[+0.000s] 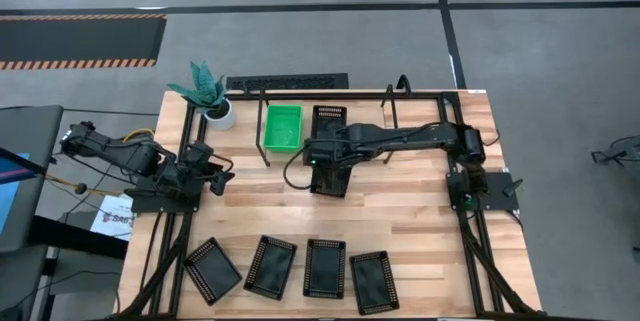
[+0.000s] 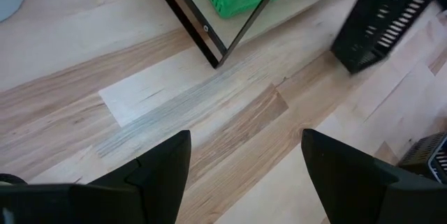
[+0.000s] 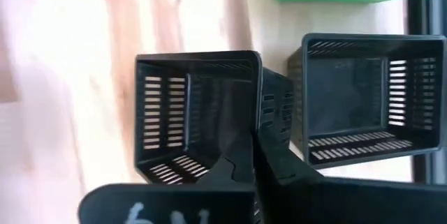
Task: Stack baskets on shelf by color
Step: Stack the black bin into the black bin on the shelf
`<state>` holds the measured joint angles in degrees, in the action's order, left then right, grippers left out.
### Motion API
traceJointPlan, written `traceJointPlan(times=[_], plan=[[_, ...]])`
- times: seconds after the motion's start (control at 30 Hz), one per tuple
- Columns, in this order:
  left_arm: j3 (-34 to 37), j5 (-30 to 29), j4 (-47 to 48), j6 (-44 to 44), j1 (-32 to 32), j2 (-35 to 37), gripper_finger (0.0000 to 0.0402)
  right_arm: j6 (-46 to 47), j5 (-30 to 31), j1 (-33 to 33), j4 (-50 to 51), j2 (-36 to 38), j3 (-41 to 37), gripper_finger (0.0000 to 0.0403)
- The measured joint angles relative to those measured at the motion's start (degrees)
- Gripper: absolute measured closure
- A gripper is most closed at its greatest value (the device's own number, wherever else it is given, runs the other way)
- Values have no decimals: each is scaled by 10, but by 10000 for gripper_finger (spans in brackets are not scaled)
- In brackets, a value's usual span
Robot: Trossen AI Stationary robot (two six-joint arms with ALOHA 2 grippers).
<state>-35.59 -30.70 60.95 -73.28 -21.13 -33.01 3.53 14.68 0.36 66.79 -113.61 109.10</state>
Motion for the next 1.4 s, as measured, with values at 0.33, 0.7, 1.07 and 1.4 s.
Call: traceJointPlan(times=[0.33,0.7,1.07,1.4], plan=[[0,-2,0,-15,0,0,141,-32,-80,-56,-1,72,52,401],[0,-5,0,-56,0,0,141,-168,-212,-238,2,78,153,402],[0,-23,0,-93,0,0,141,-280,-387,-348,45,52,157,402],[0,-32,0,-130,0,0,141,-360,-422,-355,55,-6,155,402]])
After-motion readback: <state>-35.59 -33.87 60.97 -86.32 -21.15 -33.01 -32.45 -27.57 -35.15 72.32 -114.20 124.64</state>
